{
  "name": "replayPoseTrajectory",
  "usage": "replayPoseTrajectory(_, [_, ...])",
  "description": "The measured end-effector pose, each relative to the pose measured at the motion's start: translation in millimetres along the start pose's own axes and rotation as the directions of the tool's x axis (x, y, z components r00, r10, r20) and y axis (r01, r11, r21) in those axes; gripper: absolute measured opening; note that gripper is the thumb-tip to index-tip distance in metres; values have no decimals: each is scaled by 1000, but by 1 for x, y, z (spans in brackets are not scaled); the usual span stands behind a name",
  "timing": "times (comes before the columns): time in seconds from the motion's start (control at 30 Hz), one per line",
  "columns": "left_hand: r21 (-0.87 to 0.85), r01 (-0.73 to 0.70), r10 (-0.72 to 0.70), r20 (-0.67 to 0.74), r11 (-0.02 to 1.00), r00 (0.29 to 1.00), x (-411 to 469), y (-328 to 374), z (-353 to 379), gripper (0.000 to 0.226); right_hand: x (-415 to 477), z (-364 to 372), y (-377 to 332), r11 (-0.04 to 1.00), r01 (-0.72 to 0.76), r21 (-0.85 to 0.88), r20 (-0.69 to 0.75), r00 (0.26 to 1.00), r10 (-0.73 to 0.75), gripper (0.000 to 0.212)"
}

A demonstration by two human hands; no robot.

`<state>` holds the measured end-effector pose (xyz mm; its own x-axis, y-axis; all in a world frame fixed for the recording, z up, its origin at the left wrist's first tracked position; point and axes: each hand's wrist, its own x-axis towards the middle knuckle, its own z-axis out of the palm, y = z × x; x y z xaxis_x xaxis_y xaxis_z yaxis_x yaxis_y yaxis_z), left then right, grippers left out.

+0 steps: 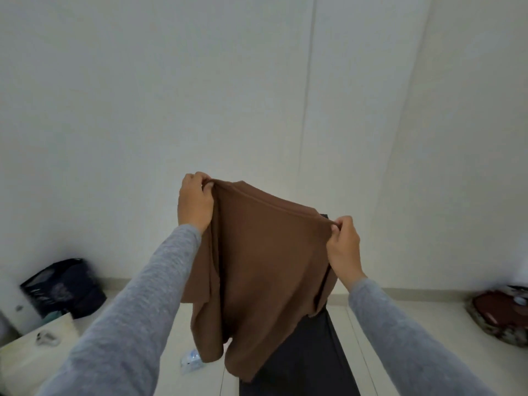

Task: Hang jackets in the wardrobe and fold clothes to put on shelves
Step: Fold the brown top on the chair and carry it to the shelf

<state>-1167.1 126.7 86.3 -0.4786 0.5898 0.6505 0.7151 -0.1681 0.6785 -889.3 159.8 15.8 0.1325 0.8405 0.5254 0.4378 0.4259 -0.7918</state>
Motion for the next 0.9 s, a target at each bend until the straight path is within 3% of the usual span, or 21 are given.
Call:
replayPoseTrajectory(0.1, [-27,59,-58,14,998,998,-23,18,-10,18,-14,-26,-10,999,49,14,-14,999,-49,17])
replayPoseTrajectory(0.23, [-100,170,-171,2,980,985,-63,47,-27,22,-43,-75,-18,991,134,-9,108,985,-132,14])
replayPoseTrajectory(0.37, [-197,263,-270,-11,944,963,-114,70,-46,20,-87,-129,-20,928,287,-236,240,943,-231,6])
replayPoseTrajectory(0.43, [-171,250,-251,16,953,968,-148,79,-57,14,-112,-152,-17,889,296,-349,224,948,-227,7])
replayPoseTrajectory(0.57, [-79,192,-188,61,978,980,-204,85,-80,12,-150,-177,-13,901,182,-394,77,983,-165,12])
replayPoseTrajectory(0.7, [52,152,-155,51,987,987,-246,80,-91,11,-170,-194,-13,912,118,-392,37,993,-113,17])
replayPoseTrajectory(0.83, [116,189,-196,58,975,979,-277,61,-92,10,-194,-207,7,892,31,-452,166,985,50,36])
replayPoseTrajectory(0.9, [151,204,-219,85,967,972,-292,50,-91,9,-206,-208,21,875,31,-484,309,941,137,47])
